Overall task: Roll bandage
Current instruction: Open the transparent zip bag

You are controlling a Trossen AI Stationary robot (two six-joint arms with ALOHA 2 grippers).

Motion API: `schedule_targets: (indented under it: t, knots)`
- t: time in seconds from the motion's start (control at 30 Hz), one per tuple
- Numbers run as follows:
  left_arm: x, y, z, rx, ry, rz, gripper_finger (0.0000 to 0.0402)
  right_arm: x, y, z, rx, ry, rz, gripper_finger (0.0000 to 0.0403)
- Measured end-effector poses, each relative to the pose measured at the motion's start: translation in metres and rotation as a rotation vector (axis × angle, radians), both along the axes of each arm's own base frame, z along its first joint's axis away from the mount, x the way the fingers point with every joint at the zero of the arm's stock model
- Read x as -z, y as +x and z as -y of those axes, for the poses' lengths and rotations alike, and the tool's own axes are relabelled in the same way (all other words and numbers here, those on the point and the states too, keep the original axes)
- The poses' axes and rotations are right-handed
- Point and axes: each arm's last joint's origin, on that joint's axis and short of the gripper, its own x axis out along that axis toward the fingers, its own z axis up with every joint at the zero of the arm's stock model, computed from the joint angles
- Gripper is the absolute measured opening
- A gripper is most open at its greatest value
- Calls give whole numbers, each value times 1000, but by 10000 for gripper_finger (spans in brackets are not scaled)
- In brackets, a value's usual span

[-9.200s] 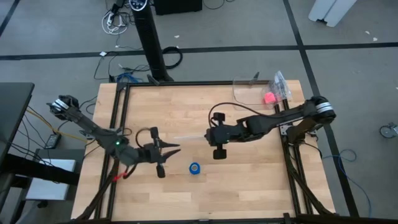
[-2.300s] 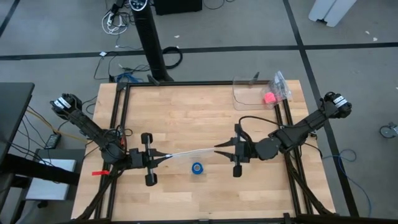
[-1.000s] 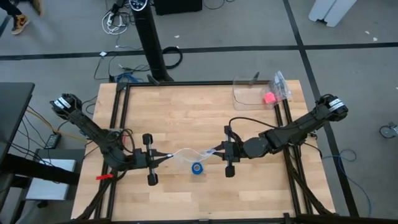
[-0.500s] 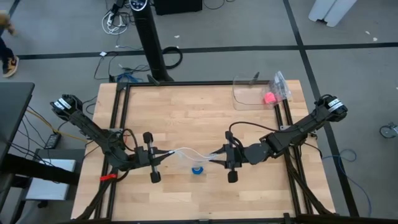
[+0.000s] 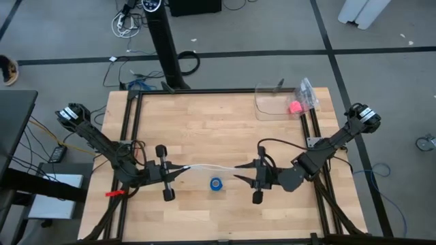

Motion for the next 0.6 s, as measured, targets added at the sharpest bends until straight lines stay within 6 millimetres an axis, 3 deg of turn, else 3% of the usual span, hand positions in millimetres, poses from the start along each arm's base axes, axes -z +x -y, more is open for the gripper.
schedule_targets:
  t: [0.2, 0.43, 0.6]
  knots:
    - [-2, 0, 0, 10, -8, 17, 2, 0, 11, 14, -46, 39, -7, 115]
    - [-2, 0, 0, 12, -3, 13, 2, 1, 9, 12, -69, 22, -22, 15]
    - [0, 2, 2, 76, 4, 21, 2, 0, 13, 16, -112, 27, -24, 7]
